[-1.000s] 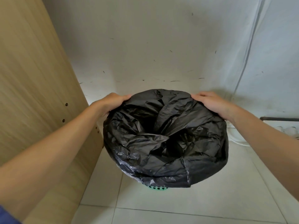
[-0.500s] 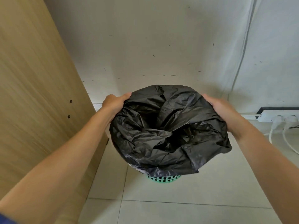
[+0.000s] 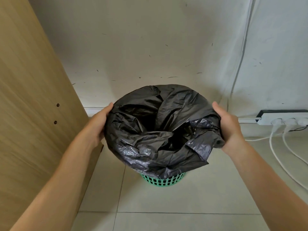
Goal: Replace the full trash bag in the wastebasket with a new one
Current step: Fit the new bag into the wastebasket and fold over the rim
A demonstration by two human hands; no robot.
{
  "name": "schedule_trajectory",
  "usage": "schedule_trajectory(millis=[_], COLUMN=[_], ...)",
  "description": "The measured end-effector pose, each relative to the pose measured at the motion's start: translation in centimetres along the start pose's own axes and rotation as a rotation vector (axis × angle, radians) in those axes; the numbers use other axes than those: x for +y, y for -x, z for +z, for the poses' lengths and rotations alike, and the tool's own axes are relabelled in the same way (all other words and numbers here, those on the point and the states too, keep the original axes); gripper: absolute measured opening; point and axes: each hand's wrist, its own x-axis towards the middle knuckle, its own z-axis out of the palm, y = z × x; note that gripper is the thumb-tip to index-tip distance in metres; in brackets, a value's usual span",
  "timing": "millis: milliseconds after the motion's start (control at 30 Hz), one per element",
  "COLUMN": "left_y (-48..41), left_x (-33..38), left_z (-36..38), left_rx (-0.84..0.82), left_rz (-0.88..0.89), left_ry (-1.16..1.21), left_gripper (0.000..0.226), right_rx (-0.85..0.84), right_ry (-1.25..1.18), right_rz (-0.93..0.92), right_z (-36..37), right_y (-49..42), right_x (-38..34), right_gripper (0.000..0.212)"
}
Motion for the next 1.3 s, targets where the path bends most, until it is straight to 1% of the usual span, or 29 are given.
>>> schedule_trajectory(millis=[33, 67, 133, 167, 233, 267, 300, 333, 400, 433, 467, 533, 567, 600, 633, 667, 700, 733, 767, 833, 900, 933, 1000, 1067, 1167, 1233, 1300], left_y=[0.2, 0.2, 0.5, 0.7, 0.9, 1.0, 1.0, 1.1, 1.6, 1.9, 2.1, 2.6, 2.8, 3.1, 3.2, 3.2, 3.3, 3.4, 3.5, 4.0, 5.3, 6.3, 8.2, 10.0, 12.5, 13.7, 14.4], left_x=[-0.3, -0.6, -0.9, -1.1, -1.2, -1.3, -1.3, -1.5, -2.1, -2.5, -2.9, -3.6, -3.6, -3.5, -3.4, -3.4, -3.3, -3.2, -3.1, -3.0, -3.7, -4.2, -5.5, -6.3, -7.4, -8.1, -8.7], left_z=[0.0, 0.2, 1.1, 1.7, 2.7, 3.0, 3.1, 3.1, 3.1, 3.1, 3.2, 3.7, 4.1, 4.4, 4.8, 5.0, 5.1, 5.0, 4.9, 4.9, 5.3, 5.7, 6.6, 7.5, 9.2, 10.1, 10.7], left_rx=[0.021, 0.067, 0.178, 0.224, 0.275, 0.27, 0.229, 0.163, 0.057, 0.041, 0.047, 0.103, 0.156, 0.221, 0.291, 0.363, 0.428, 0.473, 0.495, 0.49, 0.474, 0.483, 0.514, 0.521, 0.446, 0.37, 0.317], left_rz=[-0.004, 0.003, 0.041, 0.062, 0.08, 0.077, 0.063, 0.045, 0.039, 0.065, 0.102, 0.174, 0.207, 0.23, 0.24, 0.244, 0.245, 0.234, 0.218, 0.175, 0.151, 0.154, 0.182, 0.205, 0.213, 0.216, 0.215], left_ry=[0.008, 0.038, 0.151, 0.221, 0.318, 0.361, 0.41, 0.457, 0.503, 0.503, 0.497, 0.484, 0.469, 0.45, 0.434, 0.422, 0.398, 0.37, 0.349, 0.369, 0.482, 0.524, 0.532, 0.554, 0.604, 0.625, 0.6], left_gripper=[0.052, 0.052, 0.042, 0.037, 0.033, 0.036, 0.039, 0.041, 0.043, 0.042, 0.042, 0.041, 0.039, 0.035, 0.03, 0.03, 0.036, 0.042, 0.044, 0.042, 0.039, 0.035, 0.032, 0.029, 0.033, 0.027, 0.036], right_rx=[0.006, 0.028, 0.118, 0.167, 0.234, 0.253, 0.254, 0.251, 0.235, 0.237, 0.24, 0.24, 0.223, 0.187, 0.135, 0.081, 0.041, 0.023, 0.014, -0.014, -0.041, -0.051, -0.057, -0.01, 0.092, 0.104, 0.082], right_ry=[0.01, 0.019, -0.01, -0.029, -0.078, -0.095, -0.099, -0.096, -0.09, -0.097, -0.11, -0.133, -0.147, -0.148, -0.132, -0.1, -0.062, -0.026, 0.001, 0.017, 0.004, -0.009, -0.043, -0.07, -0.073, -0.097, -0.174], right_rz=[-0.031, -0.07, -0.129, -0.141, -0.134, -0.138, -0.142, -0.145, -0.151, -0.158, -0.17, -0.194, -0.203, -0.214, -0.229, -0.249, -0.273, -0.294, -0.312, -0.339, -0.361, -0.364, -0.359, -0.375, -0.423, -0.403, -0.337], right_z=[0.0, 0.1, 0.7, 1.1, 1.4, 1.5, 1.6, 1.5, 1.4, 1.4, 1.4, 1.5, 1.4, 1.3, 1.1, 0.9, 0.7, 0.6, 0.5, 0.4, 0.3, 0.1, 0.1, 0.3, 0.7, 0.8, 0.6], right_y=[0.1, 0.3, 0.6, 0.8, 1.0, 1.1, 1.3, 1.5, 2.0, 2.3, 2.5, 2.8, 2.8, 2.8, 2.7, 2.6, 2.7, 2.8, 3.0, 3.2, 3.5, 3.6, 4.1, 4.5, 5.0, 5.1, 5.2], right_x=[0.2, 0.4, 0.7, 0.6, 0.6, 0.5, 0.5, 0.6, 1.0, 1.3, 1.6, 2.0, 2.1, 2.2, 2.3, 2.4, 2.5, 2.6, 2.8, 3.6, 4.4, 4.7, 4.8, 4.8, 4.9, 5.0, 4.8], right_gripper=[0.027, 0.029, 0.04, 0.041, 0.036, 0.037, 0.038, 0.034, 0.014, 0.007, 0.005, 0.009, 0.011, 0.019, 0.034, 0.052, 0.068, 0.078, 0.082, 0.077, 0.069, 0.066, 0.062, 0.054, 0.042, 0.032, 0.031])
